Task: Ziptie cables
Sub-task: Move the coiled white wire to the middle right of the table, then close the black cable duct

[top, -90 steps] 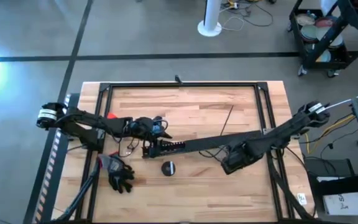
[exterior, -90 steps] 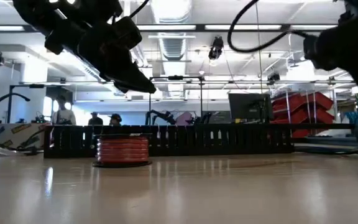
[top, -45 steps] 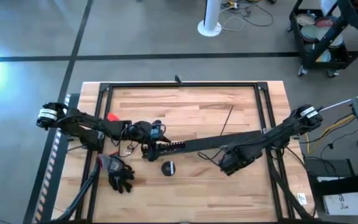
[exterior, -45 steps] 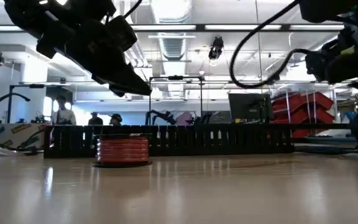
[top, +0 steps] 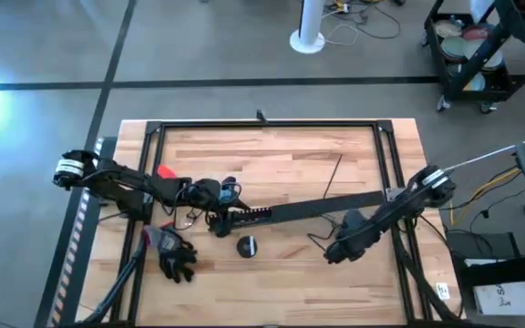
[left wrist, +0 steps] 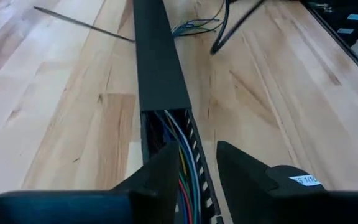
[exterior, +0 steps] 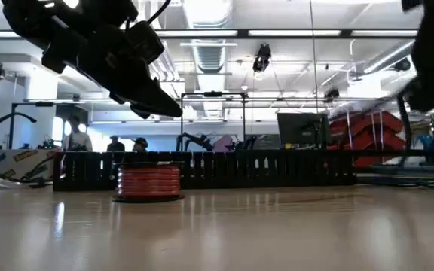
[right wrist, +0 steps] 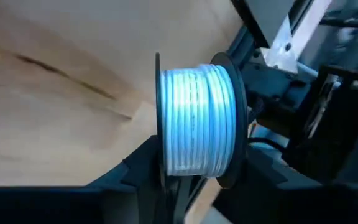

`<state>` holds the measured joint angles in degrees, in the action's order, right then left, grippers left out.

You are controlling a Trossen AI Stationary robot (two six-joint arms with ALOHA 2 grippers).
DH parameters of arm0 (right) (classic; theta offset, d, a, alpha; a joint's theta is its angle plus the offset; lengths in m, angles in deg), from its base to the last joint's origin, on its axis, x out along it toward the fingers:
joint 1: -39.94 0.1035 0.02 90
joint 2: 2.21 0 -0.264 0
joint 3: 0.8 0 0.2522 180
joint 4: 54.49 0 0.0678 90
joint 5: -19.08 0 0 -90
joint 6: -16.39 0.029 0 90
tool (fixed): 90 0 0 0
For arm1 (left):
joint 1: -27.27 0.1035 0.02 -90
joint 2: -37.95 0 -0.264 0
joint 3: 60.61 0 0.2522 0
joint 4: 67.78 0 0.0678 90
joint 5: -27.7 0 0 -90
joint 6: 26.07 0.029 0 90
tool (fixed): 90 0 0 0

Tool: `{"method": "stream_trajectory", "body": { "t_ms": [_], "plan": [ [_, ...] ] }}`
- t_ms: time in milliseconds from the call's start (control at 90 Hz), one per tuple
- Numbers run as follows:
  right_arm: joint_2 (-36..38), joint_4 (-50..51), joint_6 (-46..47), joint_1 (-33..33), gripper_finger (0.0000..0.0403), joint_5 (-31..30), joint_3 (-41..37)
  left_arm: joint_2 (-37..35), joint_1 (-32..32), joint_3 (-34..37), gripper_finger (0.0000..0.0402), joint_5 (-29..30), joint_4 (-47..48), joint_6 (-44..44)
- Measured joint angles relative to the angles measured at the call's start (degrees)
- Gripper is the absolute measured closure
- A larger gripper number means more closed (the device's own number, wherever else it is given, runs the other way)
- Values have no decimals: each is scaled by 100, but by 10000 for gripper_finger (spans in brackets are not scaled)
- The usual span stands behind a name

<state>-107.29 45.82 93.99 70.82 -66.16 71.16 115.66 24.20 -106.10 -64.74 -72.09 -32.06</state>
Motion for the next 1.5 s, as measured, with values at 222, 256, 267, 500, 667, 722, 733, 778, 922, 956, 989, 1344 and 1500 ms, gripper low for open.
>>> {"method": "stream_trajectory", "body": {
  "t_ms": [222,256,267,500,667,722,733,778,922,956,989,1344,1500],
  "plan": [
    [-469,-264,-576,60,256,16,32,0,-2,0,306,2,1,-43],
    [-484,-324,-649,82,254,17,25,0,0,0,306,2,2,-53],
    [-488,-338,-650,87,253,16,27,0,-2,0,306,2,2,-53],
    [-314,-471,-716,114,184,187,110,0,-4,4,306,4,7,-57],
    [88,-469,-797,114,103,177,225,0,-11,4,306,2,13,-57],
    [270,-442,-797,114,78,175,249,0,-11,4,306,1,16,-57],
    [307,-445,-797,114,74,174,250,0,-11,4,306,0,17,-57],
    [474,-464,-805,114,57,173,250,0,-11,4,306,0,16,-55],
    [1033,-464,-983,87,26,42,253,0,-11,4,306,-1,44,-65],
    [1171,-460,-983,49,23,-129,253,0,-11,4,306,-4,58,-67],
    [1327,-471,-979,9,20,-376,253,0,-11,4,306,-44,57,-64],
    [2557,-4031,-4796,-923,18,-2332,-89,55,-11,0,273,-260,-302,-75],
    [2524,-5890,-6687,-1609,18,-2267,-461,290,-11,2,230,-258,-732,-218]
  ]
}}
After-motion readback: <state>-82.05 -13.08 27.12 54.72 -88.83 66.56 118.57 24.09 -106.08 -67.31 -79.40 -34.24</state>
